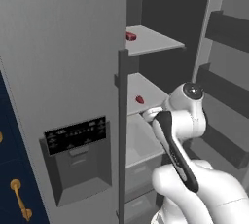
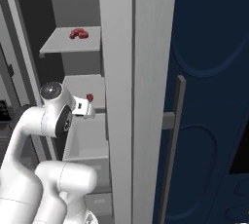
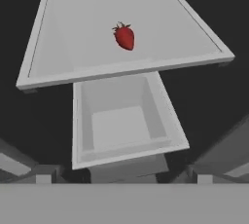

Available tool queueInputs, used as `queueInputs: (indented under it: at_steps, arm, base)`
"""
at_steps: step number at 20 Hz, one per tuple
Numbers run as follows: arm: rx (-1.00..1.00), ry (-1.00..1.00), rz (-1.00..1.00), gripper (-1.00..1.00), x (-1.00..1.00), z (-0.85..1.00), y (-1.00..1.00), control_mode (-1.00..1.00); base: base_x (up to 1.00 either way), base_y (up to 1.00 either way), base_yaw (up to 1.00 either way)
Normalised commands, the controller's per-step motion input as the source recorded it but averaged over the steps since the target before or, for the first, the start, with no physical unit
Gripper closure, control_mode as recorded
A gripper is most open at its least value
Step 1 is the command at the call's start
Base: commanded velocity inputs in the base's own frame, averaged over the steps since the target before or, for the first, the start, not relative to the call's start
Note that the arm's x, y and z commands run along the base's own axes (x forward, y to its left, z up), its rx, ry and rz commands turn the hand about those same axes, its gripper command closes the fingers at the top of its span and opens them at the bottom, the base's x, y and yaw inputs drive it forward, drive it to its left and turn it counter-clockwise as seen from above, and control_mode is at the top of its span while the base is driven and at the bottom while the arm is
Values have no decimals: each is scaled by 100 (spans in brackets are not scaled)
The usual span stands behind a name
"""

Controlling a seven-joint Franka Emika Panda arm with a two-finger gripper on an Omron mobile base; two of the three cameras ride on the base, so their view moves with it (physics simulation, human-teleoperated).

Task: Take the strawberry from the fridge and place it on top of the pancake, located on the dining counter.

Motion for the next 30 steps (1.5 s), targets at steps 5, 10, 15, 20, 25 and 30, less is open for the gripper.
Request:
queueInputs:
  at_steps: [5,10,15,20,25,30]
  arm:
    - [9,0,12,-100,65,-12,-26,-100]
    - [1,5,2,-100,96,0,0,-100]
    - [0,11,0,-100,85,-1,14,-100]
    - [0,8,0,-100,77,-18,13,-100]
    - [-1,7,0,-100,63,-34,11,-100]
    - [-1,2,0,-100,49,-34,10,-100]
  base:
    - [0,0,0]
    - [0,0,0]
    - [0,0,0]
    - [0,0,0]
    - [0,0,0]
    - [0,0,0]
